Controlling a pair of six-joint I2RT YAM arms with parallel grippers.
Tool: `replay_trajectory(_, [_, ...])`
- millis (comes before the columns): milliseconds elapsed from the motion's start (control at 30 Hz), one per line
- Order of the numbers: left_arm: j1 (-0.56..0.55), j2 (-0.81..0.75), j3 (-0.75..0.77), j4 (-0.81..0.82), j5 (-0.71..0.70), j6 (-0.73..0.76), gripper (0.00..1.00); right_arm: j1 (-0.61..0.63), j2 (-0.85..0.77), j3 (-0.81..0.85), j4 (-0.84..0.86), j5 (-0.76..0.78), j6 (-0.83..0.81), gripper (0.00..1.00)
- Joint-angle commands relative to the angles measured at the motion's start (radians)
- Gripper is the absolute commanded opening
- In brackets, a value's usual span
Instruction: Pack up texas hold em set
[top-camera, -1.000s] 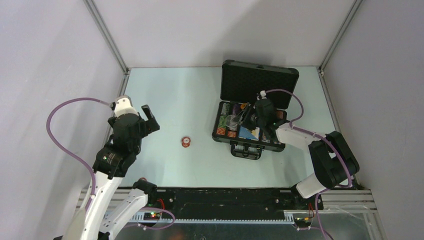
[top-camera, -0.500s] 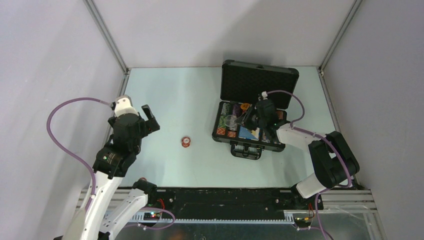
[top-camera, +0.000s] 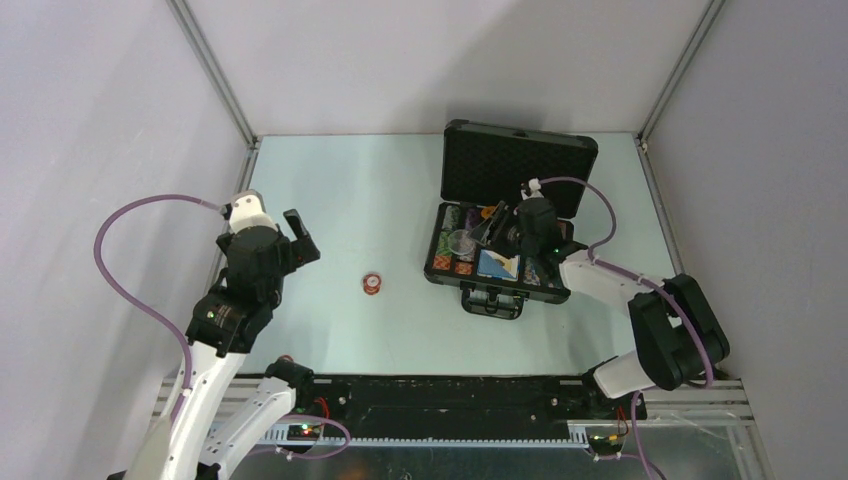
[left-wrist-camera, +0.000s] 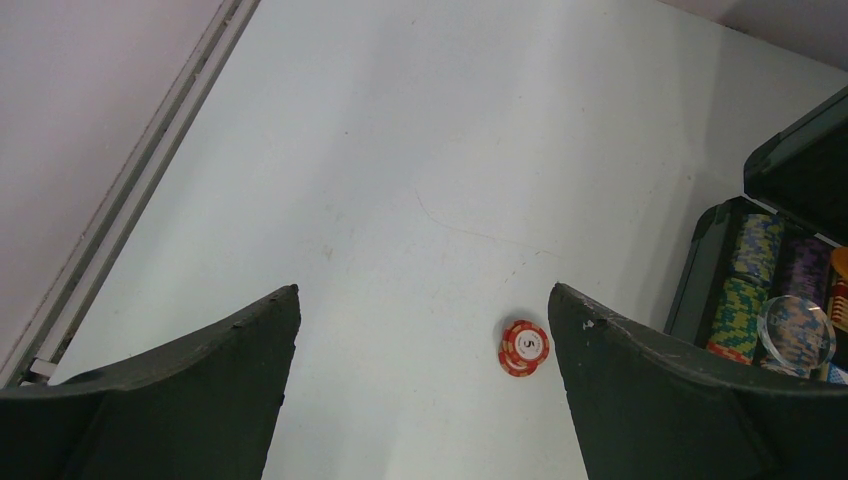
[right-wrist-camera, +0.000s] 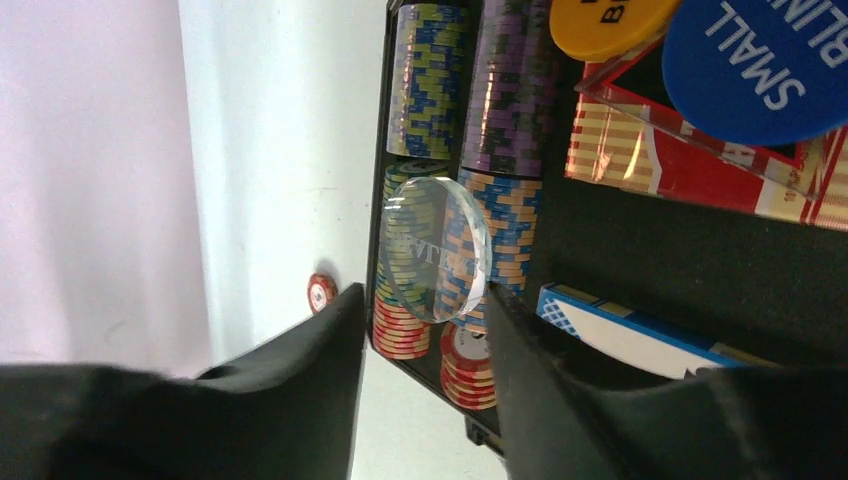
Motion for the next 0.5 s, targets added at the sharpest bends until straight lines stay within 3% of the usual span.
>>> replay_trajectory(0, [0.006,0.001,-0.004,0.038,0.006,0.014,0.98,0.007,-0.045,-0.002,0.014,0.059,-0.046,0.6])
replay_trajectory(100, [0.006,0.002,-0.005,0.038,0.007,0.014,0.98,0.033,-0.027,0.064,-0.053,0.108,-0.099,0.89])
replay_trajectory(167, [0.006,0.003,-0.005,0.037,0.007,0.014,0.98,0.063,0.001,0.12,-0.124,0.142,-0.145,0.98])
replay_trajectory(467, [0.007,0.001,-0.004,0.038,0.01,0.014,0.98,0.132,0.133,0.259,-0.267,0.199,-0.188,0.99])
